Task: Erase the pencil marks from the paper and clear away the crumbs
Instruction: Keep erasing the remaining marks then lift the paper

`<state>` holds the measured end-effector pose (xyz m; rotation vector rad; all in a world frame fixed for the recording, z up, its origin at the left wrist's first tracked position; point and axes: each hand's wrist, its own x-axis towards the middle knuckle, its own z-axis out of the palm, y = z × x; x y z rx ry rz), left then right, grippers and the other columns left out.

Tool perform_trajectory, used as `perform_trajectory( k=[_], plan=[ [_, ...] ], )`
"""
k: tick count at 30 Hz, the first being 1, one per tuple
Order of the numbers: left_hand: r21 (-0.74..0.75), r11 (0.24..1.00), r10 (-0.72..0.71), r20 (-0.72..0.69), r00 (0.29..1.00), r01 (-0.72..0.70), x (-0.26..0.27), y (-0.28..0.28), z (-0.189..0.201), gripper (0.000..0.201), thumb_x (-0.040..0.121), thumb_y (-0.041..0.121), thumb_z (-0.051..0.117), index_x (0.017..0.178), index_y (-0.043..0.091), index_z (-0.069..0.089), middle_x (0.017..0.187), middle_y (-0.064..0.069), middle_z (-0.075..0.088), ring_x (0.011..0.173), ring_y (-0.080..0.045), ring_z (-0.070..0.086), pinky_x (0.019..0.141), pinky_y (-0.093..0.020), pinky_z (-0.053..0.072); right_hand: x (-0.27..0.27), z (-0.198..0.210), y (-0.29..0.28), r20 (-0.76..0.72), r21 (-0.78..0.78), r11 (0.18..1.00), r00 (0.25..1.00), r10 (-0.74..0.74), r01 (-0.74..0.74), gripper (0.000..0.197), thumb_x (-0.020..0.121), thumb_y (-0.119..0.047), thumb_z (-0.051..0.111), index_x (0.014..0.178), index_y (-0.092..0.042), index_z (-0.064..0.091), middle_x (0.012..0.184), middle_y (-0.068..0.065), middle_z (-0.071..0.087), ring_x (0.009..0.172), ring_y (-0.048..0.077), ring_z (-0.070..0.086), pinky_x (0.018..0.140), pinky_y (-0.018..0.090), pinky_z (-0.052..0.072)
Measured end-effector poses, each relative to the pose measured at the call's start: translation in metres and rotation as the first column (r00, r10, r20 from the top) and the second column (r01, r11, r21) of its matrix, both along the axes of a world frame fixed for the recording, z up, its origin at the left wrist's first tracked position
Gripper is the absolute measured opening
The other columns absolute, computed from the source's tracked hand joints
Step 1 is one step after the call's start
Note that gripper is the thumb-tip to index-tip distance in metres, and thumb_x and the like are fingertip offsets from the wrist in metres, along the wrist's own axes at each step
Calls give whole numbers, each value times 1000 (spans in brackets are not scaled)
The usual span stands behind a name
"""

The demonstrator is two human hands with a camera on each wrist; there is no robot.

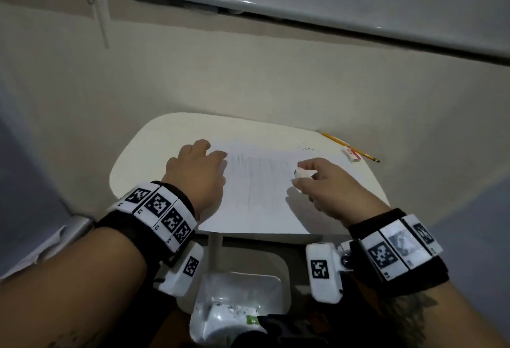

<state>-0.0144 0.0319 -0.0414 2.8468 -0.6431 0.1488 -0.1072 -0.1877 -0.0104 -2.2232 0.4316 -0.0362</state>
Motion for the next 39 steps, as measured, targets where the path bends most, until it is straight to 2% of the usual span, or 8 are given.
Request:
perform_trajectory(
  k=[4, 7, 13, 18, 24, 31, 36, 39],
  plan=[
    [33, 987, -144, -277, 950, 159, 4, 8, 15, 39, 96, 33, 53, 132, 17, 54, 147, -5, 37, 139, -25, 29, 110, -50, 29, 2, -10, 17, 34, -69, 996, 997, 63, -60, 30, 85, -33, 74, 112, -32, 59, 89, -11, 54, 86, 11, 54, 74, 25, 41],
    [127, 963, -172, -391, 904, 238, 1, 15, 23, 53, 94, 41, 55, 137, 12, 44, 146, -7, 35, 139, -25, 25, 111, -51, 25, 6, -10, 30, 65, -71, 991, 991, 116, -112, 33, 84, -30, 77, 114, -34, 64, 103, -21, 58, 103, 4, 54, 86, 23, 41],
    [176, 922, -217, -503, 836, 345, 13, 29, 21, 92, 85, 60, 62, 155, 23, 15, 164, 6, -6, 150, -17, -10, 120, -50, 1, 17, -17, 61, 29, -62, 974, 975, 222, -220, 36, 94, -29, 61, 130, -25, 62, 128, -7, 63, 115, 6, 57, 98, 21, 41],
    [142, 917, -253, -518, 817, 374, 19, 34, 19, 101, 81, 59, 66, 156, 22, 9, 164, 8, -8, 150, -14, -13, 121, -46, -1, 18, -23, 89, 21, -96, 951, 955, 296, -293, 17, 87, -32, 68, 103, -26, 69, 89, -15, 66, 83, 4, 61, 77, 22, 47],
    [198, 905, -221, -537, 814, 376, 19, 31, 22, 107, 81, 57, 68, 157, 23, 0, 164, 9, -11, 150, -14, -13, 122, -49, 3, 29, -19, 70, 4, -325, 935, 988, 153, -143, 19, 89, -31, 64, 106, -24, 70, 101, -9, 68, 93, 10, 61, 78, 22, 42],
    [228, 901, -202, -532, 822, 369, 22, 28, 24, 113, 76, 61, 72, 157, 22, 4, 164, 9, -9, 150, -17, -11, 121, -52, 9, 26, -19, 94, -76, -243, 908, 940, 333, -341, 16, 85, -32, 67, 101, -29, 71, 87, -16, 65, 81, 0, 59, 71, 19, 43],
    [279, 883, -186, -530, 827, 377, 20, 26, 27, 112, 79, 60, 69, 157, 21, -2, 164, 7, -11, 150, -19, -11, 121, -52, 11, 35, -16, 68, -35, -303, 939, 987, 159, -162, 13, 86, -33, 69, 96, -25, 72, 92, -13, 67, 88, 7, 62, 70, 20, 42],
    [291, 882, -174, -532, 829, 372, 22, 24, 26, 114, 78, 60, 70, 157, 22, -3, 164, 8, -11, 150, -19, -11, 120, -53, 13, 33, -13, 72, -27, -333, 921, 978, 205, -203, 15, 87, -30, 69, 101, -23, 71, 88, -12, 63, 86, 8, 59, 69, 21, 40]
  ],
)
